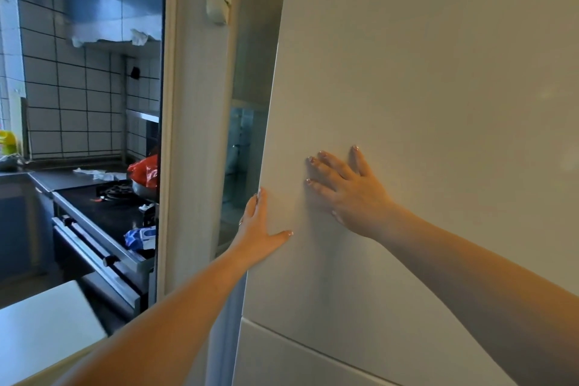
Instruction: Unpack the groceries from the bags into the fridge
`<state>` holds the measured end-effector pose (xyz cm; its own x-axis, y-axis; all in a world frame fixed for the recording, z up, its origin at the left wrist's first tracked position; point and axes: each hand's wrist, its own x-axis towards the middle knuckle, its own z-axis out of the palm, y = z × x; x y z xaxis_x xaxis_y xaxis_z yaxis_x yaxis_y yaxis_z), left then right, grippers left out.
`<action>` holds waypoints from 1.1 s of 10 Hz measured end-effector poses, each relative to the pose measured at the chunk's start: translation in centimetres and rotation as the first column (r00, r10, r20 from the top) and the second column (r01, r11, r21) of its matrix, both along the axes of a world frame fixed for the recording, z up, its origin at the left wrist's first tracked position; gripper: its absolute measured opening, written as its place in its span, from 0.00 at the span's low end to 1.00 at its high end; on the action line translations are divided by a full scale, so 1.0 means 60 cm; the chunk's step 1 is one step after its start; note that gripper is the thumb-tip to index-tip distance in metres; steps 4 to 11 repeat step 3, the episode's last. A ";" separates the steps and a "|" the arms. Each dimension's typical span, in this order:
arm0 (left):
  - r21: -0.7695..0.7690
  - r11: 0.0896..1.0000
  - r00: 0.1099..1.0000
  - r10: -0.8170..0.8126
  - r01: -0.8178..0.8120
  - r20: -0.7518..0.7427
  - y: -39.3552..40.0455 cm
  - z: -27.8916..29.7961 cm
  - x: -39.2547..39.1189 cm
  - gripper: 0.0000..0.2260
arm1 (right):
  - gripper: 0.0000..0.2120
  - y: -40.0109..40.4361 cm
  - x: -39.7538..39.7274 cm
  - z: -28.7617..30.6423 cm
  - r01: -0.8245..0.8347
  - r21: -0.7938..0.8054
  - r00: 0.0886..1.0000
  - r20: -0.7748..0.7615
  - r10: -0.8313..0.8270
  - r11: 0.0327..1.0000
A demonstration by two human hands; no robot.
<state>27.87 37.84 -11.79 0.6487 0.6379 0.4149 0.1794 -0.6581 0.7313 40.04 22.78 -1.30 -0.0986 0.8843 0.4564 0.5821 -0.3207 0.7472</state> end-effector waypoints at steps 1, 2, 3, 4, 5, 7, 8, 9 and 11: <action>0.026 0.999 1.000 0.024 -0.023 -0.013 0.004 0.009 -0.013 0.42 | 0.35 -0.004 -0.018 0.002 0.055 0.017 0.993 -0.109 -0.053 0.998; 0.147 0.989 0.995 0.002 -0.016 0.095 0.005 0.028 -0.033 0.35 | 0.36 -0.015 -0.054 0.013 0.112 0.112 0.951 -0.301 -0.074 0.987; 0.246 0.965 0.971 -0.140 0.090 0.192 0.006 0.066 -0.058 0.32 | 0.34 -0.031 -0.084 0.030 0.212 0.162 0.827 -0.555 -0.089 0.964; 0.246 0.965 0.971 -0.140 0.090 0.192 0.006 0.066 -0.058 0.32 | 0.34 -0.031 -0.084 0.030 0.212 0.162 0.827 -0.555 -0.089 0.964; 0.246 0.965 0.971 -0.140 0.090 0.192 0.006 0.066 -0.058 0.32 | 0.34 -0.031 -0.084 0.030 0.212 0.162 0.827 -0.555 -0.089 0.964; 0.246 0.965 0.971 -0.140 0.090 0.192 0.006 0.066 -0.058 0.32 | 0.34 -0.031 -0.084 0.030 0.212 0.162 0.827 -0.555 -0.089 0.964; 0.246 0.965 0.971 -0.140 0.090 0.192 0.006 0.066 -0.058 0.32 | 0.34 -0.031 -0.084 0.030 0.212 0.162 0.827 -0.555 -0.089 0.964; 0.246 0.965 0.971 -0.140 0.090 0.192 0.006 0.066 -0.058 0.32 | 0.34 -0.031 -0.084 0.030 0.212 0.162 0.827 -0.555 -0.089 0.964; 0.246 0.965 0.971 -0.140 0.090 0.192 0.006 0.066 -0.058 0.32 | 0.34 -0.031 -0.084 0.030 0.212 0.162 0.827 -0.555 -0.089 0.964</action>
